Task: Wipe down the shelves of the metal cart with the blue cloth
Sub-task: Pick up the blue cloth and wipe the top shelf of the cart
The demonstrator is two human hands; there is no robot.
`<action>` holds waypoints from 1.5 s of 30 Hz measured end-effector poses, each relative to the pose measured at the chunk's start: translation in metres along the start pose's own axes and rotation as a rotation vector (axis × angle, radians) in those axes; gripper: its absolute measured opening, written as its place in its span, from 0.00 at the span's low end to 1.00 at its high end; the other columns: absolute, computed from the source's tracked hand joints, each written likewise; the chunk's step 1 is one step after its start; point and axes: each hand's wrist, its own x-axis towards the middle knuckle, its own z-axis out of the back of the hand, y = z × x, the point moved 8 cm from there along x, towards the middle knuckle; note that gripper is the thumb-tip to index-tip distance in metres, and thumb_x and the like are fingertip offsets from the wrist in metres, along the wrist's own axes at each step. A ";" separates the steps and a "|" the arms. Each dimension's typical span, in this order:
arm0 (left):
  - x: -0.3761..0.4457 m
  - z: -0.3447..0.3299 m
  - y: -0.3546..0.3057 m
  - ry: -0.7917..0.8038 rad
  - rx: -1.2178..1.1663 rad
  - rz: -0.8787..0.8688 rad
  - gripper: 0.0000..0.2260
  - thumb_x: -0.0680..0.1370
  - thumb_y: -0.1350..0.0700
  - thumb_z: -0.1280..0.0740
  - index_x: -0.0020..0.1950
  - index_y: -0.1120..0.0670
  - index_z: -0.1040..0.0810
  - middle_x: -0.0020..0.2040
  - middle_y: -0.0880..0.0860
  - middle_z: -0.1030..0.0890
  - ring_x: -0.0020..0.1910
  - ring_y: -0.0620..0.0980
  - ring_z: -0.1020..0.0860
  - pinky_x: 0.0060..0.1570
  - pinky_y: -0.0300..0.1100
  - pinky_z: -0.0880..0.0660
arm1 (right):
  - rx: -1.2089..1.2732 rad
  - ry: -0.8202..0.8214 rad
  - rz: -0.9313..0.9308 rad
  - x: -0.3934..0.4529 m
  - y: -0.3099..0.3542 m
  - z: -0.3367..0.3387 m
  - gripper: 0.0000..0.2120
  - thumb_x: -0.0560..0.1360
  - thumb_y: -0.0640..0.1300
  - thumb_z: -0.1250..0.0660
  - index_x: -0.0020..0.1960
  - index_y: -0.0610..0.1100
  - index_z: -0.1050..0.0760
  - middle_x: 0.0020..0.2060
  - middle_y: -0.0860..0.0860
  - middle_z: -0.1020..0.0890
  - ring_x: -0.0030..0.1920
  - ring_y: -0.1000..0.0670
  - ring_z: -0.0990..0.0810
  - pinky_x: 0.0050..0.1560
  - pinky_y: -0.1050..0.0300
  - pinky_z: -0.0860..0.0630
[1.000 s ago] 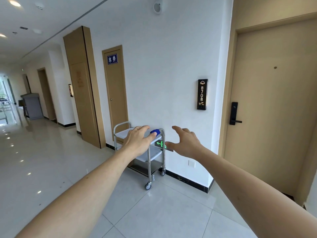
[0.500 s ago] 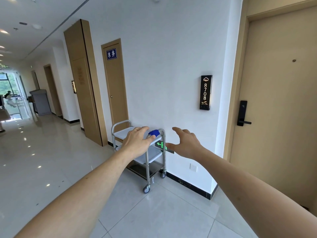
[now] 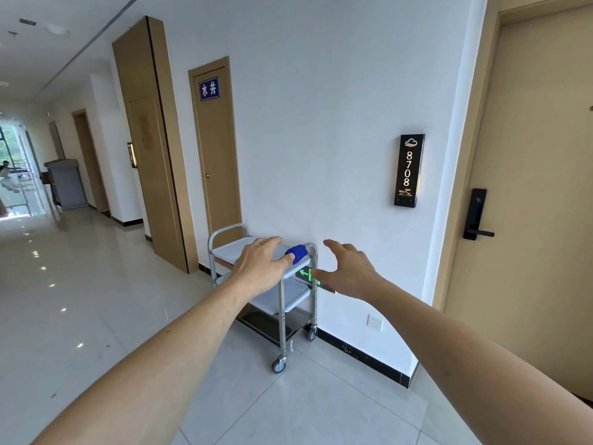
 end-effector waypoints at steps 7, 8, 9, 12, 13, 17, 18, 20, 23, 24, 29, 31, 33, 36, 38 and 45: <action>0.075 0.016 0.063 0.027 -0.029 -0.023 0.26 0.78 0.39 0.39 0.74 0.46 0.35 0.75 0.50 0.34 0.72 0.53 0.35 0.63 0.49 0.34 | -0.001 0.000 -0.046 0.075 0.030 -0.041 0.38 0.75 0.61 0.32 0.79 0.53 0.44 0.72 0.46 0.33 0.70 0.40 0.35 0.65 0.48 0.30; 0.084 0.018 0.071 0.029 -0.033 -0.024 0.26 0.78 0.39 0.39 0.74 0.47 0.35 0.75 0.51 0.34 0.72 0.53 0.35 0.63 0.49 0.35 | 0.000 -0.003 -0.053 0.085 0.033 -0.044 0.38 0.75 0.61 0.32 0.79 0.53 0.44 0.72 0.46 0.33 0.70 0.40 0.35 0.64 0.48 0.30; 0.093 0.020 0.077 0.031 -0.035 -0.027 0.26 0.79 0.39 0.39 0.74 0.47 0.35 0.75 0.51 0.35 0.72 0.53 0.35 0.63 0.48 0.35 | 0.000 -0.005 -0.059 0.094 0.035 -0.048 0.38 0.75 0.61 0.32 0.79 0.53 0.44 0.72 0.46 0.33 0.70 0.40 0.35 0.64 0.49 0.31; 0.115 0.019 0.094 0.042 -0.041 -0.041 0.26 0.79 0.40 0.39 0.75 0.47 0.35 0.75 0.50 0.35 0.73 0.53 0.36 0.64 0.48 0.35 | 0.005 -0.001 -0.065 0.117 0.042 -0.061 0.38 0.75 0.60 0.32 0.79 0.52 0.44 0.72 0.45 0.33 0.70 0.39 0.35 0.64 0.49 0.32; 0.123 0.018 0.099 0.045 -0.046 -0.043 0.26 0.79 0.40 0.38 0.75 0.47 0.35 0.75 0.50 0.35 0.73 0.53 0.36 0.65 0.49 0.35 | 0.004 0.002 -0.067 0.125 0.043 -0.065 0.38 0.75 0.60 0.32 0.79 0.52 0.44 0.72 0.45 0.33 0.70 0.39 0.35 0.64 0.50 0.33; 0.153 0.010 0.118 0.050 -0.057 -0.049 0.26 0.78 0.41 0.38 0.74 0.47 0.34 0.75 0.51 0.34 0.73 0.53 0.35 0.66 0.50 0.35 | -0.002 0.000 -0.070 0.158 0.042 -0.075 0.38 0.75 0.60 0.32 0.79 0.51 0.43 0.72 0.45 0.33 0.70 0.39 0.34 0.65 0.49 0.33; 0.161 0.007 0.123 0.050 -0.060 -0.049 0.26 0.78 0.41 0.38 0.74 0.47 0.35 0.75 0.51 0.34 0.73 0.53 0.35 0.65 0.50 0.34 | -0.002 0.001 -0.069 0.166 0.041 -0.078 0.38 0.75 0.60 0.32 0.79 0.51 0.43 0.72 0.45 0.33 0.70 0.39 0.34 0.64 0.49 0.33; 0.177 0.000 0.130 0.054 -0.066 -0.044 0.26 0.78 0.41 0.37 0.74 0.47 0.35 0.75 0.50 0.34 0.73 0.53 0.35 0.65 0.50 0.34 | 0.001 0.003 -0.065 0.183 0.036 -0.083 0.38 0.75 0.60 0.32 0.79 0.51 0.43 0.72 0.45 0.33 0.70 0.40 0.34 0.64 0.50 0.33; 0.201 -0.014 0.138 0.059 -0.063 -0.046 0.26 0.78 0.41 0.37 0.74 0.46 0.35 0.75 0.50 0.34 0.73 0.53 0.35 0.66 0.50 0.34 | -0.002 0.010 -0.065 0.209 0.025 -0.090 0.38 0.75 0.60 0.32 0.79 0.51 0.43 0.72 0.45 0.33 0.70 0.40 0.34 0.64 0.50 0.32; 0.209 -0.019 0.141 0.060 -0.056 -0.048 0.26 0.78 0.41 0.37 0.74 0.46 0.35 0.75 0.50 0.35 0.73 0.53 0.35 0.66 0.50 0.34 | -0.005 0.013 -0.067 0.219 0.021 -0.091 0.38 0.75 0.60 0.32 0.79 0.51 0.43 0.72 0.45 0.33 0.70 0.40 0.34 0.65 0.50 0.32; 0.264 -0.043 0.148 0.044 -0.024 -0.038 0.27 0.77 0.41 0.36 0.74 0.47 0.34 0.75 0.51 0.35 0.73 0.53 0.37 0.68 0.52 0.34 | -0.003 0.023 -0.043 0.279 -0.002 -0.094 0.37 0.76 0.59 0.32 0.79 0.51 0.43 0.73 0.45 0.34 0.71 0.40 0.34 0.67 0.49 0.32; 0.289 -0.054 0.149 0.037 -0.016 -0.028 0.27 0.77 0.41 0.36 0.74 0.47 0.34 0.74 0.51 0.34 0.73 0.53 0.36 0.67 0.52 0.33 | 0.005 0.033 -0.022 0.305 -0.011 -0.095 0.37 0.76 0.59 0.32 0.79 0.51 0.43 0.72 0.45 0.34 0.71 0.40 0.34 0.67 0.49 0.32; 0.315 -0.066 0.148 0.036 -0.018 -0.019 0.27 0.77 0.41 0.36 0.74 0.47 0.34 0.74 0.51 0.34 0.72 0.53 0.35 0.67 0.51 0.33 | 0.010 0.044 -0.011 0.332 -0.023 -0.096 0.37 0.76 0.58 0.32 0.79 0.50 0.43 0.72 0.44 0.34 0.71 0.40 0.34 0.68 0.48 0.32; 0.354 -0.084 0.145 0.028 -0.024 -0.002 0.27 0.76 0.40 0.36 0.73 0.47 0.34 0.73 0.51 0.33 0.71 0.53 0.34 0.67 0.51 0.32 | 0.012 0.063 0.002 0.371 -0.044 -0.094 0.37 0.76 0.59 0.32 0.79 0.50 0.43 0.73 0.44 0.35 0.71 0.40 0.34 0.67 0.48 0.32; 0.378 -0.095 0.143 0.026 -0.013 0.003 0.27 0.75 0.40 0.36 0.73 0.47 0.33 0.73 0.51 0.33 0.71 0.53 0.34 0.67 0.52 0.32 | 0.016 0.072 0.005 0.396 -0.059 -0.093 0.37 0.76 0.58 0.32 0.79 0.50 0.43 0.73 0.44 0.35 0.71 0.40 0.34 0.67 0.49 0.32; 0.442 -0.135 0.147 0.039 0.019 0.022 0.28 0.76 0.40 0.35 0.73 0.47 0.34 0.72 0.51 0.32 0.70 0.53 0.33 0.67 0.53 0.31 | 0.028 0.109 0.011 0.464 -0.097 -0.107 0.37 0.76 0.59 0.32 0.79 0.50 0.43 0.72 0.44 0.34 0.69 0.41 0.32 0.66 0.49 0.31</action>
